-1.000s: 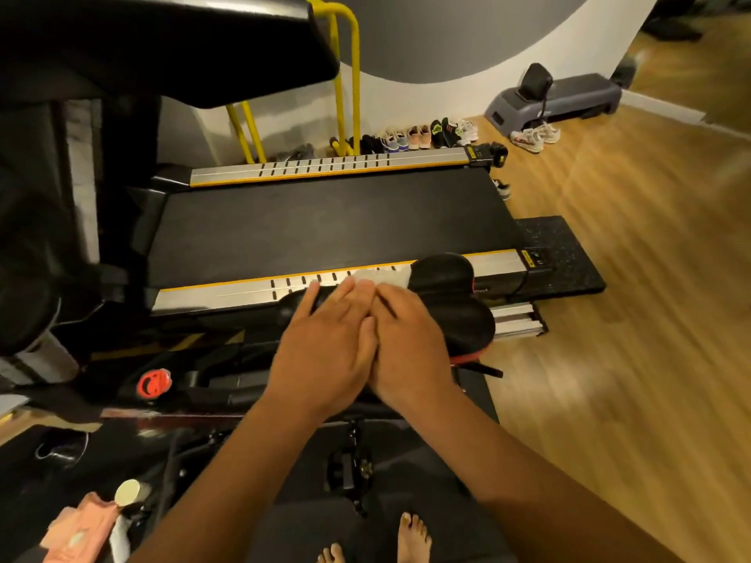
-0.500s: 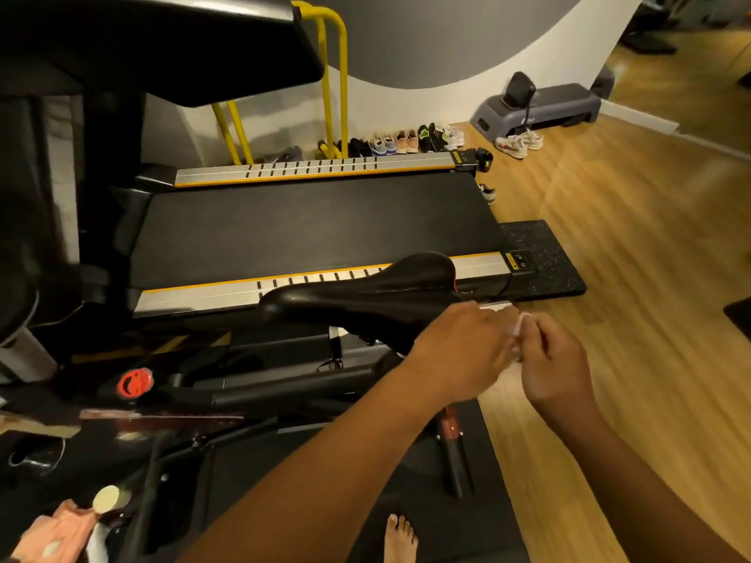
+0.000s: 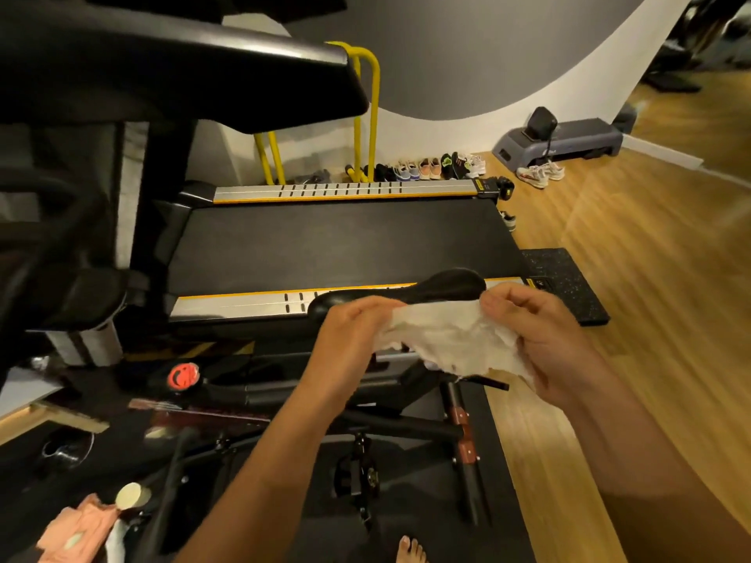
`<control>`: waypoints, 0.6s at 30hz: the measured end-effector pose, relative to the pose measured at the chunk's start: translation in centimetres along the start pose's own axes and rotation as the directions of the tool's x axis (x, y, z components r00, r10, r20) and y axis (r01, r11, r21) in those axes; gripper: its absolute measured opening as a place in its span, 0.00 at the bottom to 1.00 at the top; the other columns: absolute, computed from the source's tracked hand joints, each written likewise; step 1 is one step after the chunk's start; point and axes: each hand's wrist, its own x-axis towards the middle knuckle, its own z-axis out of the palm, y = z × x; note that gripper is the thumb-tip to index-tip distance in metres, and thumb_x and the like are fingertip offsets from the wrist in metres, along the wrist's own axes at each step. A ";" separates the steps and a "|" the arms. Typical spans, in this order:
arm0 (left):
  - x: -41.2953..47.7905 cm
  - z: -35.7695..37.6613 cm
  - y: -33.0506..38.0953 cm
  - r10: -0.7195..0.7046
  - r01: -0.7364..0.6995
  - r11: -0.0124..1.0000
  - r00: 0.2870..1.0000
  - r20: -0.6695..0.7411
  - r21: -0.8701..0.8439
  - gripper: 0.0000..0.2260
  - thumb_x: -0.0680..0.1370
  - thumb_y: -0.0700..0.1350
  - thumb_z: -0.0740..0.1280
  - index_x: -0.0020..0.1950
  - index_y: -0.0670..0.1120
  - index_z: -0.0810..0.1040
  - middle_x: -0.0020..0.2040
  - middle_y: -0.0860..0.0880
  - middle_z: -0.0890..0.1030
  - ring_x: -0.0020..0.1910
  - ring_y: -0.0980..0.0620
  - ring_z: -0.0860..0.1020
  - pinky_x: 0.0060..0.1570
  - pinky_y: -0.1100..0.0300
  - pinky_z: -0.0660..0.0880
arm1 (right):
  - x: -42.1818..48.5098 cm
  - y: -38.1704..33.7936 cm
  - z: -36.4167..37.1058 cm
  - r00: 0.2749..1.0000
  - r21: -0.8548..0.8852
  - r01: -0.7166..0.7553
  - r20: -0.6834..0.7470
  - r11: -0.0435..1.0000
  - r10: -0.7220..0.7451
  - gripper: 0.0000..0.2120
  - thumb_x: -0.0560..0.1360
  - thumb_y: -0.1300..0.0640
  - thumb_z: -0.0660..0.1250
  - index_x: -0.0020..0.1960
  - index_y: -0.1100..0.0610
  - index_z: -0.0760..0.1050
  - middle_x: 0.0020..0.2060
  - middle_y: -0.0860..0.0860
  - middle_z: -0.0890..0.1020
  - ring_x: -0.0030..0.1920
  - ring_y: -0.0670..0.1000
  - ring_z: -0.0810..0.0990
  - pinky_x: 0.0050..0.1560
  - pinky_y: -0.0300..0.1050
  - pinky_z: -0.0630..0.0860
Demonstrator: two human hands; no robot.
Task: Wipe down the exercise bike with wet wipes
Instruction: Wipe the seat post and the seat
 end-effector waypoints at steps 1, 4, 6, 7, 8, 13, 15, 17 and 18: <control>-0.3 0.1 0.1 0.076 -0.078 0.993 0.997 0.030 0.085 0.08 0.81 0.46 0.65 0.56 0.49 0.82 0.51 0.54 0.82 0.52 0.57 0.79 0.47 0.66 0.74 | 0.0 -0.2 0.6 0.999 -0.019 -0.015 0.036 1.000 0.016 0.06 0.70 0.54 0.68 0.37 0.55 0.79 0.34 0.52 0.81 0.34 0.49 0.81 0.33 0.42 0.79; -1.3 0.6 0.1 0.188 -0.228 0.956 0.959 0.210 0.187 0.11 0.75 0.48 0.73 0.56 0.51 0.79 0.50 0.54 0.83 0.49 0.57 0.82 0.49 0.61 0.79 | 0.2 -1.0 2.6 0.996 -0.082 -0.008 0.093 0.997 0.016 0.05 0.75 0.55 0.67 0.43 0.56 0.78 0.33 0.53 0.80 0.30 0.50 0.79 0.26 0.42 0.76; -1.4 0.3 0.0 0.158 -0.191 0.973 0.961 0.226 0.133 0.05 0.75 0.46 0.72 0.50 0.50 0.80 0.47 0.51 0.84 0.47 0.54 0.83 0.49 0.55 0.81 | 0.5 -1.7 3.1 0.993 -0.062 -0.050 0.104 0.997 0.056 0.11 0.72 0.52 0.69 0.50 0.58 0.78 0.32 0.53 0.78 0.26 0.50 0.74 0.22 0.37 0.70; -1.5 0.0 0.0 0.143 -0.167 0.982 0.964 0.226 0.091 0.03 0.76 0.46 0.71 0.48 0.49 0.81 0.45 0.51 0.85 0.46 0.53 0.83 0.48 0.56 0.80 | 0.8 -1.9 2.9 0.990 -0.004 -0.098 0.106 0.995 0.098 0.17 0.69 0.49 0.71 0.54 0.57 0.78 0.32 0.53 0.76 0.25 0.49 0.71 0.23 0.36 0.66; -1.5 -0.4 0.0 0.132 -0.146 0.988 0.966 0.221 0.047 0.04 0.77 0.46 0.69 0.47 0.47 0.82 0.45 0.50 0.85 0.46 0.52 0.84 0.47 0.57 0.79 | 0.9 -1.9 2.6 0.984 0.094 -0.159 0.099 0.983 0.149 0.24 0.65 0.43 0.74 0.57 0.55 0.80 0.32 0.53 0.74 0.27 0.48 0.69 0.29 0.36 0.64; -2.3 -1.8 -0.3 -0.006 0.029 0.975 0.995 0.104 -0.221 0.11 0.81 0.44 0.63 0.49 0.48 0.85 0.48 0.48 0.85 0.50 0.49 0.83 0.51 0.55 0.79 | -1.3 3.2 3.7 0.930 0.620 -0.363 0.199 0.696 0.308 0.40 0.71 0.27 0.53 0.63 0.57 0.79 0.60 0.59 0.81 0.62 0.61 0.79 0.65 0.56 0.72; -2.5 -2.4 -0.9 -0.055 0.070 0.972 0.996 0.077 -0.222 0.12 0.82 0.44 0.61 0.49 0.49 0.85 0.49 0.46 0.85 0.52 0.46 0.83 0.53 0.52 0.79 | -3.0 4.8 5.6 0.904 0.605 -0.427 0.280 0.672 0.322 0.38 0.71 0.29 0.53 0.64 0.56 0.79 0.61 0.58 0.81 0.62 0.60 0.79 0.63 0.58 0.74; -2.9 -2.9 -1.5 -0.103 0.115 0.967 0.993 0.065 -0.226 0.12 0.82 0.44 0.61 0.50 0.48 0.85 0.49 0.45 0.85 0.51 0.46 0.83 0.51 0.52 0.79 | -3.5 5.6 6.9 0.920 0.459 -0.391 0.191 0.797 0.342 0.25 0.76 0.40 0.59 0.65 0.55 0.76 0.58 0.56 0.82 0.60 0.57 0.81 0.61 0.56 0.74; -3.0 -3.2 -1.9 -0.113 0.124 0.966 0.992 0.060 -0.226 0.12 0.83 0.44 0.61 0.51 0.46 0.85 0.50 0.44 0.85 0.51 0.45 0.83 0.50 0.51 0.80 | -3.2 5.9 7.3 0.941 0.332 -0.337 0.082 0.881 0.329 0.18 0.78 0.47 0.62 0.64 0.54 0.77 0.56 0.54 0.84 0.58 0.56 0.82 0.59 0.55 0.76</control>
